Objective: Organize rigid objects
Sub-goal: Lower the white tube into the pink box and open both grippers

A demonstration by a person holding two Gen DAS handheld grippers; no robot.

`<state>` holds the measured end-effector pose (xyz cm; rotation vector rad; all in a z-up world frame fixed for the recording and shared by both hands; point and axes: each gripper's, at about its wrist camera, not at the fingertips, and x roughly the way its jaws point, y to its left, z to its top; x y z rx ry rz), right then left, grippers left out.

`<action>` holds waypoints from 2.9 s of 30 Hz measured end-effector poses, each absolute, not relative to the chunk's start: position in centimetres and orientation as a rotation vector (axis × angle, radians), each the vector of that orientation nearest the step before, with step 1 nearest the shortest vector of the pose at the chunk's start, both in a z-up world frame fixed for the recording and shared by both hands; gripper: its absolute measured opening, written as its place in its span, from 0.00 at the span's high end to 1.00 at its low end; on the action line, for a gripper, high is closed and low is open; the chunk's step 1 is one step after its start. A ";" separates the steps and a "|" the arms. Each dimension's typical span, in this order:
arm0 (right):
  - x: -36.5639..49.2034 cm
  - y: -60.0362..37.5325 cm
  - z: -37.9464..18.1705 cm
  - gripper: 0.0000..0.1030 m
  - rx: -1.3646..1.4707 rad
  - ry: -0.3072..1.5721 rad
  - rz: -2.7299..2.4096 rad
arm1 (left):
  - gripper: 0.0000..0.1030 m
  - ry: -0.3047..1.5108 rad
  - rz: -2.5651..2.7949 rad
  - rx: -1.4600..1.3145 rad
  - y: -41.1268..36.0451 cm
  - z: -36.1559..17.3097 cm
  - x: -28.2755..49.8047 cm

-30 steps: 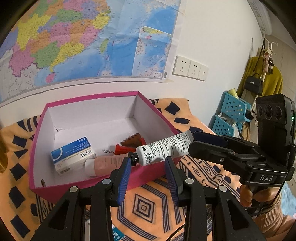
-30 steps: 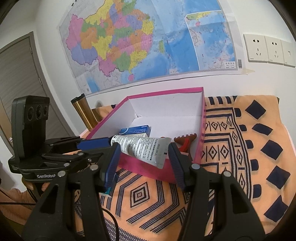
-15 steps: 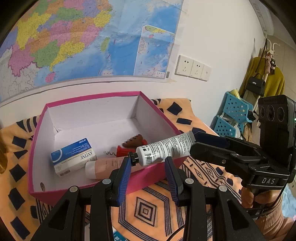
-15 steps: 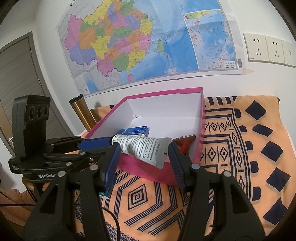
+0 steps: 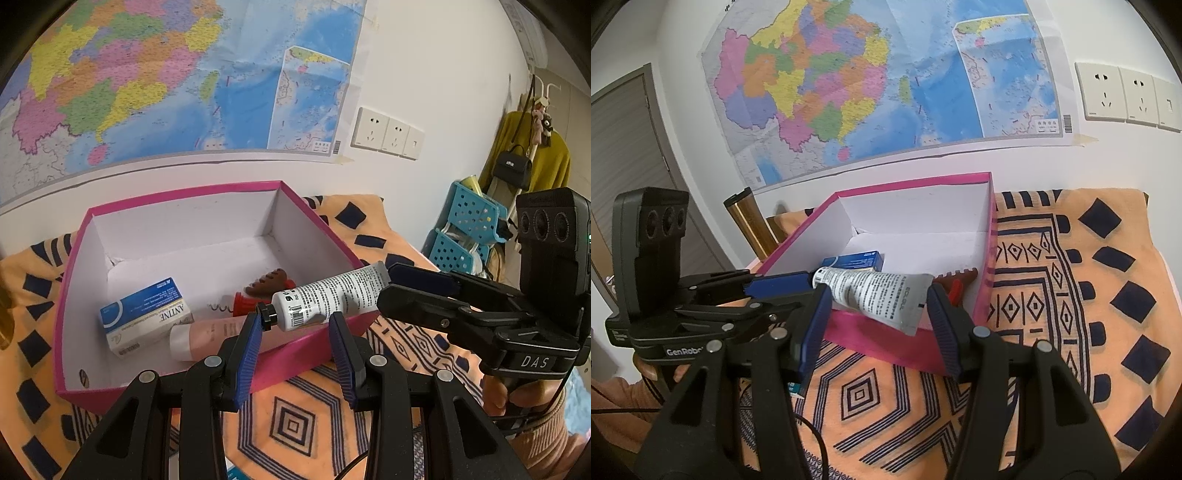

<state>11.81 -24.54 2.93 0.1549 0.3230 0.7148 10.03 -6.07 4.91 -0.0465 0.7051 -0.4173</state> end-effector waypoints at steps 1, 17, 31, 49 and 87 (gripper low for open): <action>11.8 -24.5 2.9 0.45 0.154 0.324 0.714 | 0.64 0.706 -0.417 -0.047 -6.1 4.9 10.1; 12.1 -24.4 2.8 0.45 0.156 0.332 0.710 | 0.64 0.715 -0.411 -0.046 -6.3 4.8 10.5; 13.0 -24.1 2.4 0.45 0.158 0.354 0.697 | 0.64 0.737 -0.395 -0.049 -6.5 4.2 11.5; 14.2 -23.8 1.9 0.45 0.159 0.385 0.674 | 0.64 0.759 -0.389 -0.049 -6.8 3.7 12.3; 15.1 -22.4 1.7 0.45 0.076 0.405 0.594 | 0.64 0.806 -0.365 -0.066 -6.9 2.5 14.2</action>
